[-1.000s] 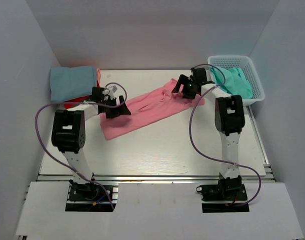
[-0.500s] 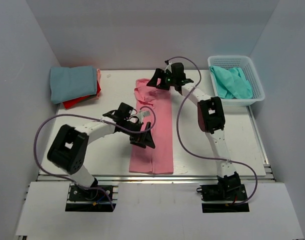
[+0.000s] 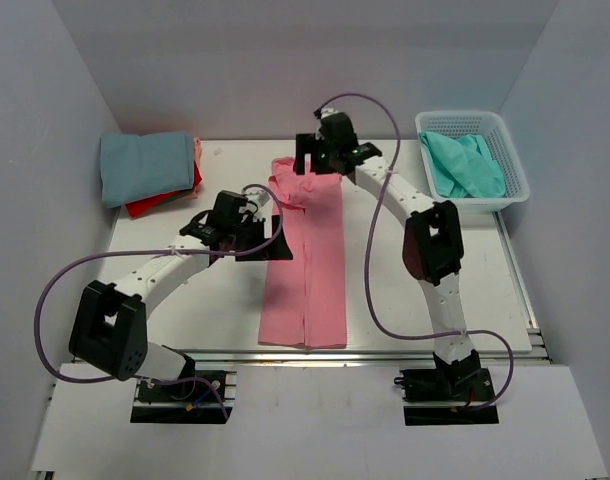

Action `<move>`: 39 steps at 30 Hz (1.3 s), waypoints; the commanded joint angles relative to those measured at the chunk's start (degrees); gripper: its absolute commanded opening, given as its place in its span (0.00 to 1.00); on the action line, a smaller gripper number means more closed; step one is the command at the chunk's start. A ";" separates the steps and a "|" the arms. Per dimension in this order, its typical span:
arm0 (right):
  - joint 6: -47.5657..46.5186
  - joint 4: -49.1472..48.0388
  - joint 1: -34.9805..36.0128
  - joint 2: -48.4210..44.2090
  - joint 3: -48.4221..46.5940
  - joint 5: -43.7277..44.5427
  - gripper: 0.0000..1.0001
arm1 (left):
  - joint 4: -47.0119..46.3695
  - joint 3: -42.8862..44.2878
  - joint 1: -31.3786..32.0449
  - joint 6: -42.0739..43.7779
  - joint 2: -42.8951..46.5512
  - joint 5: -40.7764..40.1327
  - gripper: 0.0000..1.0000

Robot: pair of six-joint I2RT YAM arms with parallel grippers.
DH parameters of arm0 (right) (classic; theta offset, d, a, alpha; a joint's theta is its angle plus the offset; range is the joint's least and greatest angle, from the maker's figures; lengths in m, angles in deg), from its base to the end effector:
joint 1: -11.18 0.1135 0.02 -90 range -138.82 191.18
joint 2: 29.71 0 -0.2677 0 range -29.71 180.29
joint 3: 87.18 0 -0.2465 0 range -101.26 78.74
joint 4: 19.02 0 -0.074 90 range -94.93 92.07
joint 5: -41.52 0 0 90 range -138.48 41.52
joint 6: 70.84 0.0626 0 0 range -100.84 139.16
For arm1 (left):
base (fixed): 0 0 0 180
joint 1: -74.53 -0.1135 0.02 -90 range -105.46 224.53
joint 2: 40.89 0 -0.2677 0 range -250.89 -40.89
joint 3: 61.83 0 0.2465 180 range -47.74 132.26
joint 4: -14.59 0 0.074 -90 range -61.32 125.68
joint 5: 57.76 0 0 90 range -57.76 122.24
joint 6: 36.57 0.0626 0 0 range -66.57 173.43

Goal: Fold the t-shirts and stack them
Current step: Rotate the tshirt 90 degrees

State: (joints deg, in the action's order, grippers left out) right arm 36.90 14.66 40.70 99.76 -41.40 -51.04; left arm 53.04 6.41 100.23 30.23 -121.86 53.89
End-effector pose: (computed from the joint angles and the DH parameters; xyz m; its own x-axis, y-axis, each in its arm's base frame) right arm 0.4819 0.2761 0.2745 -0.5613 0.0320 -0.8270 -0.3730 0.8823 0.2873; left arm 0.2615 -0.1515 0.2206 -0.8862 0.0201 -0.4629 0.2855 0.8107 -0.5112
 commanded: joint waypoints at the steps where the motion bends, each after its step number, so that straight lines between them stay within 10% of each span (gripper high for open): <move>1: -1.22 12.48 3.96 0.96 2.89 12.49 0.90 | 2.26 -0.97 -3.44 -5.00 2.31 -11.87 1.00; 26: 1.33 8.98 3.18 21.44 -10.72 14.09 0.90 | -2.91 -5.29 -19.01 -3.00 -6.30 -3.64 1.00; 39: -9.20 -2.19 1.51 6.42 -2.74 -2.52 0.90 | -0.71 -0.36 -15.86 3.69 -8.16 2.78 1.00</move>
State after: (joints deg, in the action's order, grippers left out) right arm 31.78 14.57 41.37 114.45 -45.05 -46.89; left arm 51.97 6.67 82.70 31.76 -133.48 53.84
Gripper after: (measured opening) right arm 0.897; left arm 0.997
